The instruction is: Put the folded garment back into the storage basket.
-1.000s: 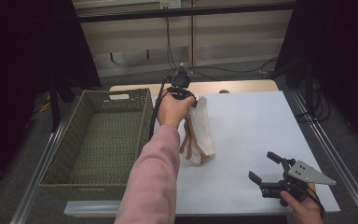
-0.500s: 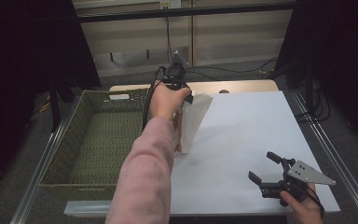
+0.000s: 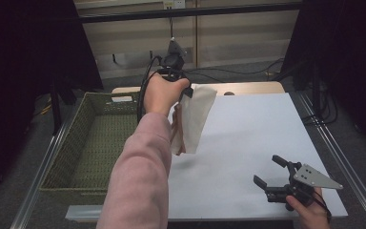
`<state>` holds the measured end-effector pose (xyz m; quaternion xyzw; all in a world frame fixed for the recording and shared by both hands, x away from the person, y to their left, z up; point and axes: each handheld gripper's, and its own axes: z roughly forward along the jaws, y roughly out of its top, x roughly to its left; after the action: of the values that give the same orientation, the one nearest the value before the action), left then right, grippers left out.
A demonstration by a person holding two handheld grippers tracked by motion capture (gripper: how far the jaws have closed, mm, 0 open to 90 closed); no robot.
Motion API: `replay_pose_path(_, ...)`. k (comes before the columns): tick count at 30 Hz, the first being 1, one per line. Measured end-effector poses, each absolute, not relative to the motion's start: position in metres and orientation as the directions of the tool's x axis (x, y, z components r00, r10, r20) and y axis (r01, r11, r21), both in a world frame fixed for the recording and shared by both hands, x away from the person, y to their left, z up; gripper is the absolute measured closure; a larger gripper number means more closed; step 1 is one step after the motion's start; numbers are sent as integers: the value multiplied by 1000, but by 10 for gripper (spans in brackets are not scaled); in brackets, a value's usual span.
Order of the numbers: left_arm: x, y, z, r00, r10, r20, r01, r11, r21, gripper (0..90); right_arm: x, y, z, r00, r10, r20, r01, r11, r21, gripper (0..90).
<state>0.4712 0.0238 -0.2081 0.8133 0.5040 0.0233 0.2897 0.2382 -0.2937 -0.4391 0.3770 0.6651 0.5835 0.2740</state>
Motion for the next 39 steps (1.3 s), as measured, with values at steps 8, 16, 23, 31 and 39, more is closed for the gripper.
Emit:
replay_pose_path(8,467,32,-185,495,838,-231,797,-331,506,835,238,-293,-439,-566,820,83,185,28,982,27)
replay_pose_path(16,465,39,-166,502,834,-231,787,-329,522,836,237,-292,-438,-567,818,98,193,17,981,27)
replay_pose_path(23,460,42,-150,466,851,-242,799,-288,528,836,237,-293,-438,-562,822,87,195,29,980,27)
replay_pose_path(31,458,48,-136,465,856,-225,789,-286,544,836,237,-292,-438,-560,823,93,200,25,979,27)
replay_pose_path(39,457,55,-124,467,859,-210,783,-291,550,836,237,-292,-438,-563,821,96,200,23,980,27)
